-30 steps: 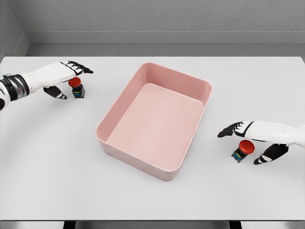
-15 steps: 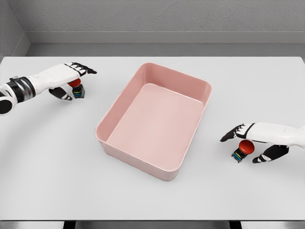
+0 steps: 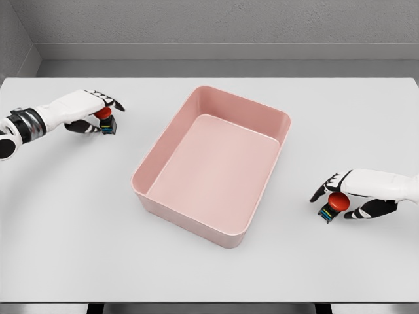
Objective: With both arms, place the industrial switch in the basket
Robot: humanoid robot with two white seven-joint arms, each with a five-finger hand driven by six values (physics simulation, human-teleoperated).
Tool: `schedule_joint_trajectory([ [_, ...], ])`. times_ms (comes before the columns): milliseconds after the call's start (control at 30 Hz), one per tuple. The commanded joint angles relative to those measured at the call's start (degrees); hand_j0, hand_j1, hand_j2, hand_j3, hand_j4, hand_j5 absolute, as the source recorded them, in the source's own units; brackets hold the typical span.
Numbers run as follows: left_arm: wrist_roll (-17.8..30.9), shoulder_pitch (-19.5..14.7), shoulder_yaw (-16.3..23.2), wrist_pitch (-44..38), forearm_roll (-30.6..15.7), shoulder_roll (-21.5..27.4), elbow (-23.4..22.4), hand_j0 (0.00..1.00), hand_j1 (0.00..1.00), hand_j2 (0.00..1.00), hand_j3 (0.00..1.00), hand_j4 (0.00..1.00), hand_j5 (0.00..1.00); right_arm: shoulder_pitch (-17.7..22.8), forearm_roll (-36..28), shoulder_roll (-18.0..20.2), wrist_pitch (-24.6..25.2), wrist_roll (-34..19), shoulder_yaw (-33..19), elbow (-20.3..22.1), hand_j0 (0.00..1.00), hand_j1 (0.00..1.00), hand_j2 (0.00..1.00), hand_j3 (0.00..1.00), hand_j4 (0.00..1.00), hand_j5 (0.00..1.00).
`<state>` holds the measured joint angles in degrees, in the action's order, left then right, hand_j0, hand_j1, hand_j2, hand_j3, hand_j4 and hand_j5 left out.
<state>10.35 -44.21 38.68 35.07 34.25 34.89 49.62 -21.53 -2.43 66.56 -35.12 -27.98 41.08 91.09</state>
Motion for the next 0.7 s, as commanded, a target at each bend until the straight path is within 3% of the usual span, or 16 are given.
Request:
schedule_joint_trajectory([
  [0,-1.73,0.0,-0.01,-0.07,-0.41,0.09,0.04,0.48,0.48,0.48,0.48,0.48,0.48,0.0,-0.29,0.06,0.12,0.03,-0.03,-0.12,0.7,0.7,0.7,0.7,0.7,0.7],
  [300,-1.91,0.09,-0.36,-0.07,-0.85,0.44,1.45,0.38,0.38,0.38,0.38,0.38,0.38,0.62,-0.29,-0.03,0.12,0.3,-0.03,-0.3,0.58,0.58,0.58,0.58,0.58,0.58],
  [500,-1.82,0.88,-0.27,-0.07,-3.49,1.24,11.46,0.37,0.37,0.37,0.37,0.37,0.37,0.53,-0.38,-0.03,0.12,0.3,-0.21,-0.38,0.48,0.48,0.48,0.48,0.48,0.48],
  [667,-1.73,0.88,-0.18,-0.07,-5.95,3.43,18.06,0.37,0.37,0.37,0.37,0.37,0.37,0.09,-0.73,-0.03,0.12,0.47,-0.56,-0.82,0.48,0.48,0.48,0.48,0.48,0.48],
])
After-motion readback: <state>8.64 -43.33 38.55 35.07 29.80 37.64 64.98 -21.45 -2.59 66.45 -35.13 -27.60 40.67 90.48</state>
